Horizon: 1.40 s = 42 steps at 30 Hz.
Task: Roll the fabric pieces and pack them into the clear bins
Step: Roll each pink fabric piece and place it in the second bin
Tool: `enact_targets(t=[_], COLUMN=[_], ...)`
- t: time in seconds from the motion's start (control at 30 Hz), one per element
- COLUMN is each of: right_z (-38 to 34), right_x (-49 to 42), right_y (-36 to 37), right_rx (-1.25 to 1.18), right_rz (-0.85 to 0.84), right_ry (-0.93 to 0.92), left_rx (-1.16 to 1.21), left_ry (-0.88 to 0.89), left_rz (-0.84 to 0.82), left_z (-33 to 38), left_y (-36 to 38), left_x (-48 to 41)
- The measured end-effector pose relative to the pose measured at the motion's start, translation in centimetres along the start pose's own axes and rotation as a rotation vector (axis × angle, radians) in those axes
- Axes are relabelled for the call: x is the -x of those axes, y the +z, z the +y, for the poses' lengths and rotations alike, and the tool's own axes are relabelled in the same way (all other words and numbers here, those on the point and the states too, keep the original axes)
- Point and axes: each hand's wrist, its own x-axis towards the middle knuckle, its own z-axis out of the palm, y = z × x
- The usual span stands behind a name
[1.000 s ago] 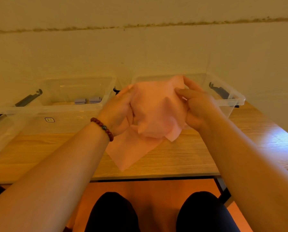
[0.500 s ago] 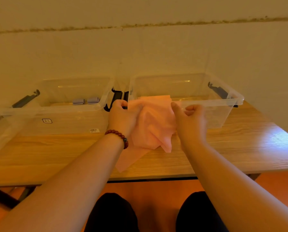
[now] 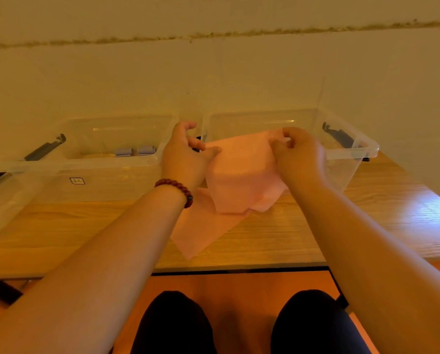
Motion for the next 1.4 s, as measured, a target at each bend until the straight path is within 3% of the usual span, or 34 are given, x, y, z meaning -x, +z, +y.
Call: enact_targets(t=[0.2,0.27,0.37,0.47,0.57,0.73,0.87,0.97,1.07,1.17,1.3,1.4], right_z=[1.1,1.8,3.0,3.4,3.1,0.7,-1.3,-1.8,-1.6,-1.4,-0.5,0.6], right_x=[1.9,3.0,4.5,5.4,5.5,4.7,3.4,2.4,1.3,0.5,0.5,1.2], right_y=[0.5,0.6,1.1,1.3,0.6,-0.4,-0.6,-0.7,-0.6,-0.7,-0.5,0.1], right_rx=[-0.138,-0.24,-0.294,-0.329,-0.359,-0.539,-0.479,-0.446,-0.401,-0.368,-0.101,-0.139], right_rz=[0.181,0.175,0.038,-0.245,-0.314,-0.165,-0.105,-0.092,-0.141,-0.219,-0.037,0.073], right_ry=[-0.025,0.07,0.235,0.34,0.339,0.166,0.013,0.046,0.134,0.223,0.127,0.098], left_rx=[0.15,0.141,0.039,0.015,0.151,0.36,0.391,0.384,0.428,0.301,-0.026,-0.042], left_ry=[-0.169,-0.203,-0.167,-0.155,-0.175,-0.034,0.061,0.031,-0.061,-0.096,-0.074,-0.14], left_rz=[0.097,-0.013,-0.311,-0.395,-0.337,-0.244,-0.181,-0.177,-0.304,-0.39,-0.154,-0.035], left_z=[-2.4,-3.6,-4.9,-4.9,-3.6,-0.8,1.3,1.4,1.2,0.6,-0.1,-0.9], left_y=[1.0,1.3,1.5,1.6,0.8,-0.8,-1.2,-1.4,-1.5,-1.1,-0.1,0.7], left_x=[1.9,3.3,4.7,4.8,4.6,3.8,1.9,0.7,0.4,0.4,0.5,1.1])
